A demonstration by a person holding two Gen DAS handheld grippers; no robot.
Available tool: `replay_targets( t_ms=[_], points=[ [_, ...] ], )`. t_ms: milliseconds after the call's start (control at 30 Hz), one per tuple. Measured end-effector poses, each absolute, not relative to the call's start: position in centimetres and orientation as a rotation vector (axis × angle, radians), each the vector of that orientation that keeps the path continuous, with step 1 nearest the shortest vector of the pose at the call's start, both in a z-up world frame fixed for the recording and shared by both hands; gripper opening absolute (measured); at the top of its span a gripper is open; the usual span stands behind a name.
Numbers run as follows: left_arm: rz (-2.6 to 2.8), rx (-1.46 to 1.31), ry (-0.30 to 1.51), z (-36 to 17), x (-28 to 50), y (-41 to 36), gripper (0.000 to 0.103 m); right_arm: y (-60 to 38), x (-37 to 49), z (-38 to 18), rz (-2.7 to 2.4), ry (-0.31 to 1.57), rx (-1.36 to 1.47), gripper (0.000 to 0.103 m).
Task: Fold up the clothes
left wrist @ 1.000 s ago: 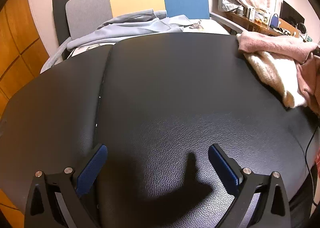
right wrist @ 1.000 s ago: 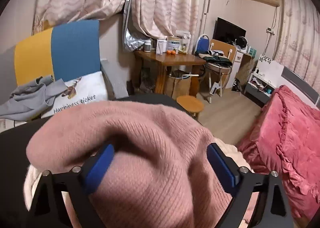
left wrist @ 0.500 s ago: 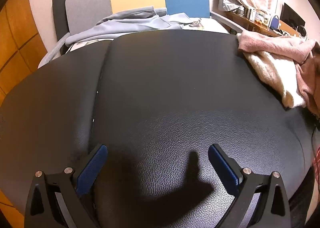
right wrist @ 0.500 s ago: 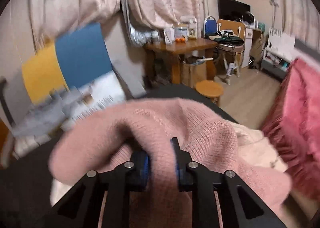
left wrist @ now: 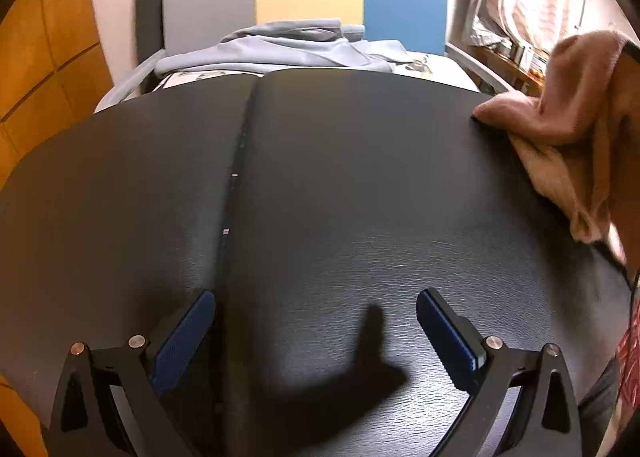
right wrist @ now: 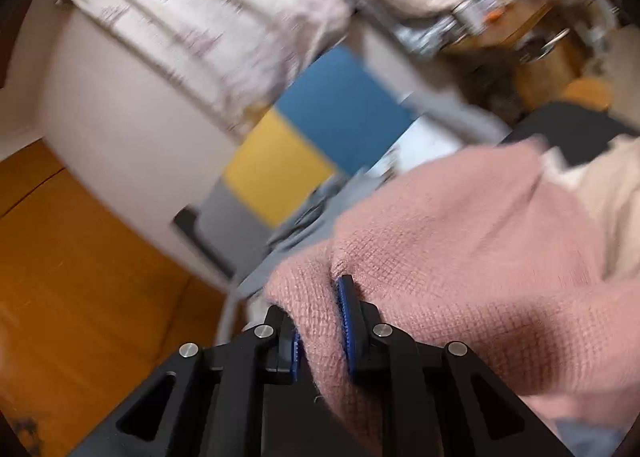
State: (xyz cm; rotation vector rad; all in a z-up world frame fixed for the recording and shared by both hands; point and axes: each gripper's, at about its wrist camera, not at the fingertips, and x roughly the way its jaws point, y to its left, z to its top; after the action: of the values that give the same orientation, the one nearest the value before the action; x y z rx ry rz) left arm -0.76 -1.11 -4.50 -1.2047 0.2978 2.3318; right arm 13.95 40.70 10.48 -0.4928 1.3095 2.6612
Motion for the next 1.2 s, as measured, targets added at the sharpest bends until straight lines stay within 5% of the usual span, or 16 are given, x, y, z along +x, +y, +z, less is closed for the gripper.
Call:
replay_targets(
  t_ms=[167, 467, 533, 633, 733, 900, 1200],
  points=[
    [2.388, -1.243, 0.247, -4.7, -2.3, -3.2, 0.103, 33.2, 8.7, 7.1, 2.823, 1.465, -0.616, 0.017],
    [2.467, -1.221, 0.249, -3.4, -3.7, -5.1, 0.103, 21.1, 1.6, -6.7, 2.834, 1.407, -1.048, 0.020],
    [2.451, -1.208, 0.254, -3.1, -4.0, -4.6, 0.103, 20.0, 2.3, -6.0, 2.894, 1.242, -1.040, 0.027],
    [2.391, -1.184, 0.244, -2.4, -4.5, -2.8, 0.103, 19.2, 4.9, -3.2, 2.972, 0.903, -0.968, 0.072],
    [2.305, -1.137, 0.240, -1.2, -4.5, -0.2, 0.103, 19.6, 9.4, -0.4, 2.954, 0.595, -0.827, 0.075],
    [2.189, -1.077, 0.270, 0.7, -4.1, 4.4, 0.103, 23.1, 16.6, 0.7, 2.782, 0.436, -0.775, 0.087],
    [2.177, -1.195, 0.403, -1.8, -4.3, 8.2, 0.103, 25.7, 18.4, -5.6, 2.623, 0.583, -0.999, 0.091]
  ],
)
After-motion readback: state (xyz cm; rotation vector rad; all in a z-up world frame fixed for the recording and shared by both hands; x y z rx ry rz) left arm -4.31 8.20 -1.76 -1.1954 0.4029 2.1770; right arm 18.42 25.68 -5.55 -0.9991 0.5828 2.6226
